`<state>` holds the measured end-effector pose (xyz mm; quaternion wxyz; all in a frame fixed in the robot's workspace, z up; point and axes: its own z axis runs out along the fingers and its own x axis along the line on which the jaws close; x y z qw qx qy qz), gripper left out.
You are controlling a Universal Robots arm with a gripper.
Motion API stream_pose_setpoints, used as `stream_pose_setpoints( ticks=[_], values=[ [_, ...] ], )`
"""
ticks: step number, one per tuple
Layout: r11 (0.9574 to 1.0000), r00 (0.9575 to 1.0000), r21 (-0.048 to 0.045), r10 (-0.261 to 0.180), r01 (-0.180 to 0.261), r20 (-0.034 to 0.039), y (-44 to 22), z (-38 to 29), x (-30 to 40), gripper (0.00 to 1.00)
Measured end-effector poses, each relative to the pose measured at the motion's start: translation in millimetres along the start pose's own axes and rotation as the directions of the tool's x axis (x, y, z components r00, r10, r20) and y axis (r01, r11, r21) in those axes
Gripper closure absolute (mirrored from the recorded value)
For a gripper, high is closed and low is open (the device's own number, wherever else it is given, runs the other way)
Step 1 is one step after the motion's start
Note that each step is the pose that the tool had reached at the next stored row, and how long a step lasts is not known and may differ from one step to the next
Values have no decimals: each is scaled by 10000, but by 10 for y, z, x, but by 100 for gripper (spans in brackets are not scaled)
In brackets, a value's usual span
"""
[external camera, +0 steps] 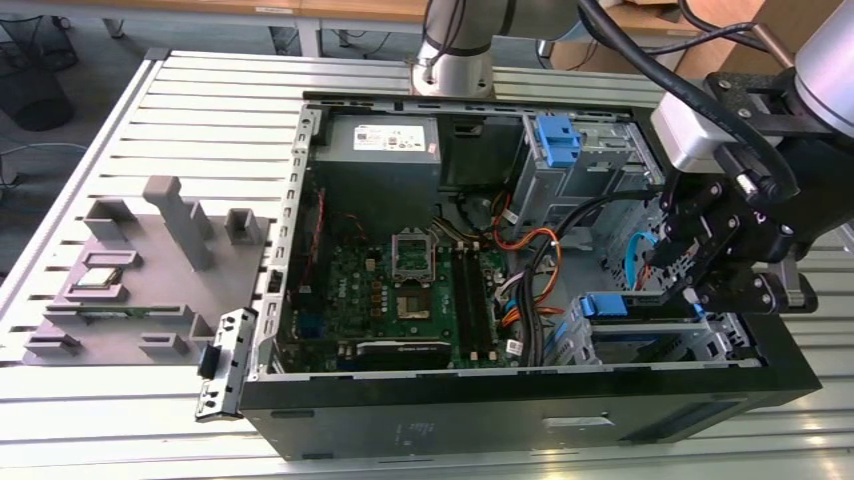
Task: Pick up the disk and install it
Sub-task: 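Insert the disk into the insertion slot, then insert the first disk wire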
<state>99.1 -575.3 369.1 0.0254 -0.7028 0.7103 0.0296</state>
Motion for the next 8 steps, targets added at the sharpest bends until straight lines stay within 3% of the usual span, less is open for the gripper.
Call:
stream_pose_setpoints(
  ticks=[8],
  values=[
    [10000,10000,0,0,0,-1,0,-10,-17,58]
  ],
)
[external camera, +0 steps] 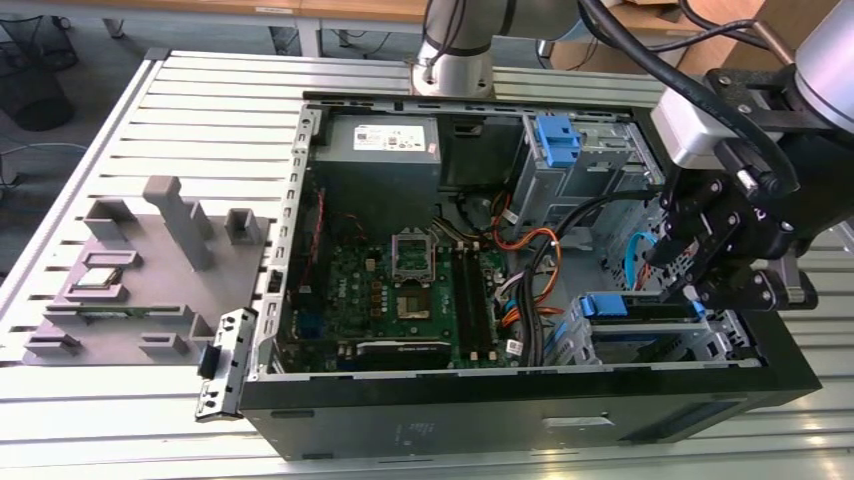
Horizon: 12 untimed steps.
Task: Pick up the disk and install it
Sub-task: 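Insert the first disk wire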
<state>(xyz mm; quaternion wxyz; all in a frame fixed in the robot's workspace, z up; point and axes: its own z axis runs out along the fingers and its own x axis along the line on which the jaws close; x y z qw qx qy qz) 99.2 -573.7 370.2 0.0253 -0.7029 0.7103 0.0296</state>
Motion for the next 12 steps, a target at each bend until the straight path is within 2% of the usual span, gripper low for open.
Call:
stream_pose_setpoints(
  ticks=[12],
  values=[
    [9999,9999,-8,-102,102,-2,-54,2,-30,58]
  ],
)
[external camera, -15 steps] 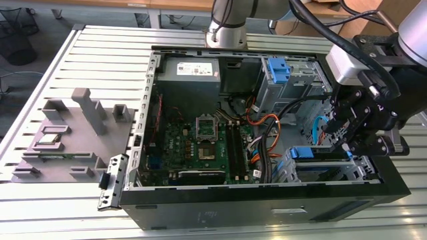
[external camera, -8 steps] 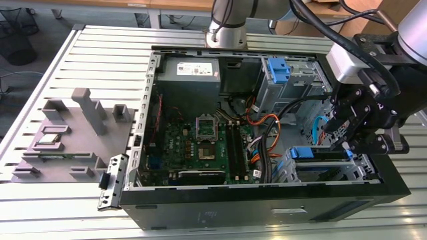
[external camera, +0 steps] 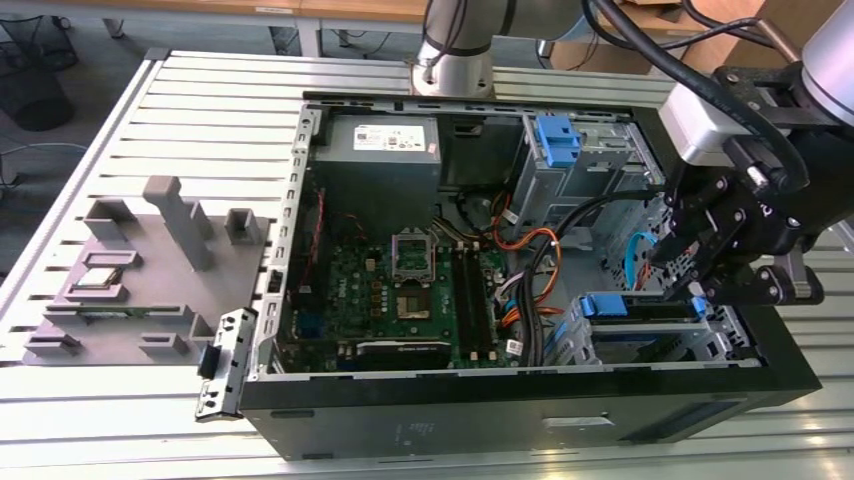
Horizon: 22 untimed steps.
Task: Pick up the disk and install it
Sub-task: 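Insert the first disk wire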
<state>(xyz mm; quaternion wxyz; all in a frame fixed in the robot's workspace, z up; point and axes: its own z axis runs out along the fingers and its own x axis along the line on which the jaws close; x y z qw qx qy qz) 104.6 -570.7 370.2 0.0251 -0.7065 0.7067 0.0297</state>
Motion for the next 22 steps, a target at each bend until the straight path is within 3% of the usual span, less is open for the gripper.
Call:
stream_pose_setpoints(
  ticks=[12,22],
  values=[
    [10000,10000,-1,-9,9,1,-3,7,-69,58],
    [10000,10000,-1,-9,9,4,-3,-15,-84,58]
  ],
)
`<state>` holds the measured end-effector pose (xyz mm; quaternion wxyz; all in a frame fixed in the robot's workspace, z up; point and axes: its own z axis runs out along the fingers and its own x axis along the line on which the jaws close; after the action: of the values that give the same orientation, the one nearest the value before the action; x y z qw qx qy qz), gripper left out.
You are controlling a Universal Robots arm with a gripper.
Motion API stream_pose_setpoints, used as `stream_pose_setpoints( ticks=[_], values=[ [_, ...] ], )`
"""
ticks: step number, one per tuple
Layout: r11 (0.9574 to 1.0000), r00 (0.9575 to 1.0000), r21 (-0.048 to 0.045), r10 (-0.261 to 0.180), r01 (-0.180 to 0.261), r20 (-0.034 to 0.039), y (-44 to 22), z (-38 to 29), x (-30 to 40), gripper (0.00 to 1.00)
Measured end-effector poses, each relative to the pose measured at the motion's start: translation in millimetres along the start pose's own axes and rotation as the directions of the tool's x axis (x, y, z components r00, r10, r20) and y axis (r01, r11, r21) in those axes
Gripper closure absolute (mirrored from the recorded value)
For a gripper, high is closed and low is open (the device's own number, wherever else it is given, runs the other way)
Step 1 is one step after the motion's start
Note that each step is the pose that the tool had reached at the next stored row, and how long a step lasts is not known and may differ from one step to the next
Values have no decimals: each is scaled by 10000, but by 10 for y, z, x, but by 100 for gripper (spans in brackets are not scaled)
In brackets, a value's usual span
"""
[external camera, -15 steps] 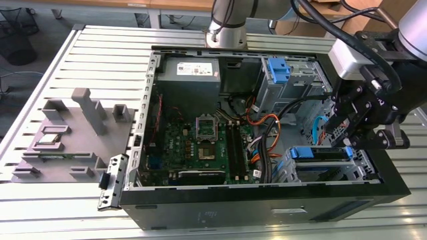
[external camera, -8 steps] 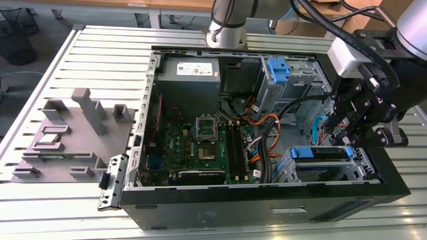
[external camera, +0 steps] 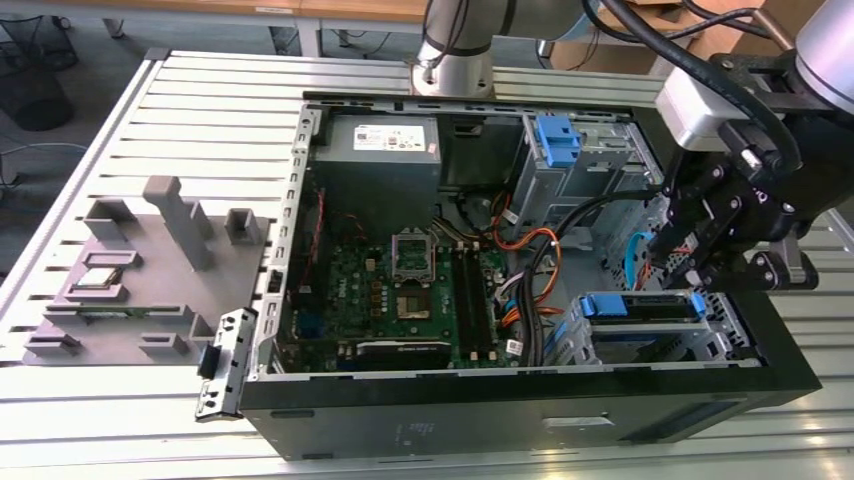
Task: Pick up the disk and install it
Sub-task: 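Insert the first disk wire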
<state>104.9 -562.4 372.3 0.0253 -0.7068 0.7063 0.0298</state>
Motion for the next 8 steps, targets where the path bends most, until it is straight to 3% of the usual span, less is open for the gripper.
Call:
stream_pose_setpoints(
  ticks=[4,8],
  values=[
    [10000,10000,0,0,0,0,0,-3,-16,58],
    [10000,10000,0,0,0,0,0,2,-75,58]
  ],
)
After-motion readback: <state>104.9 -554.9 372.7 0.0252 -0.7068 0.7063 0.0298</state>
